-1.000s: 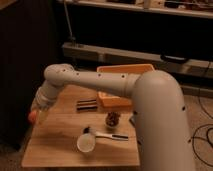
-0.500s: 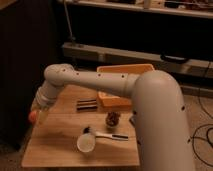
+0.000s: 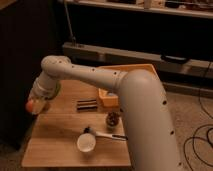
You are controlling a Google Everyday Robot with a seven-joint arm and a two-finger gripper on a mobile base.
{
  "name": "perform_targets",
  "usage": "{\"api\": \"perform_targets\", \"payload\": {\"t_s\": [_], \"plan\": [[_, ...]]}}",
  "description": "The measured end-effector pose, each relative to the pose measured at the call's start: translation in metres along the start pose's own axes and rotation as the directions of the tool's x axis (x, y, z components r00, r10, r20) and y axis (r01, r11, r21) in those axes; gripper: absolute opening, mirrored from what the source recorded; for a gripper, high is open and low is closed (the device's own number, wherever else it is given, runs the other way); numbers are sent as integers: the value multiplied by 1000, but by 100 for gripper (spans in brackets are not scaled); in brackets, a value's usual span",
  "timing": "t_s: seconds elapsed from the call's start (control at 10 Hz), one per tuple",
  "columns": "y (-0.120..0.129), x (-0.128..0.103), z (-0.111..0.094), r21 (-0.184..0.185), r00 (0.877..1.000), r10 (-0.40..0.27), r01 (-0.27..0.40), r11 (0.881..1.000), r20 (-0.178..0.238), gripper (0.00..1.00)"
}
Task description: Place apple in metal cup
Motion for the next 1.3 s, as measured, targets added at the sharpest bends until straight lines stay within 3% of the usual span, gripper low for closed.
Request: {"api": "perform_targets", "payload": {"t_s": [0.2,0.3,0.6,1.3], "plan": [[-13,11,-10,18,1000,22,-22,1000,-5,0],[-22,22,-23,45,999,42,-42,998,-14,0],[-29,38,-45,89,996,85,-83,993,-27,0],[-18,69,-84,163,984,170,-161,973,-46,0]]}}
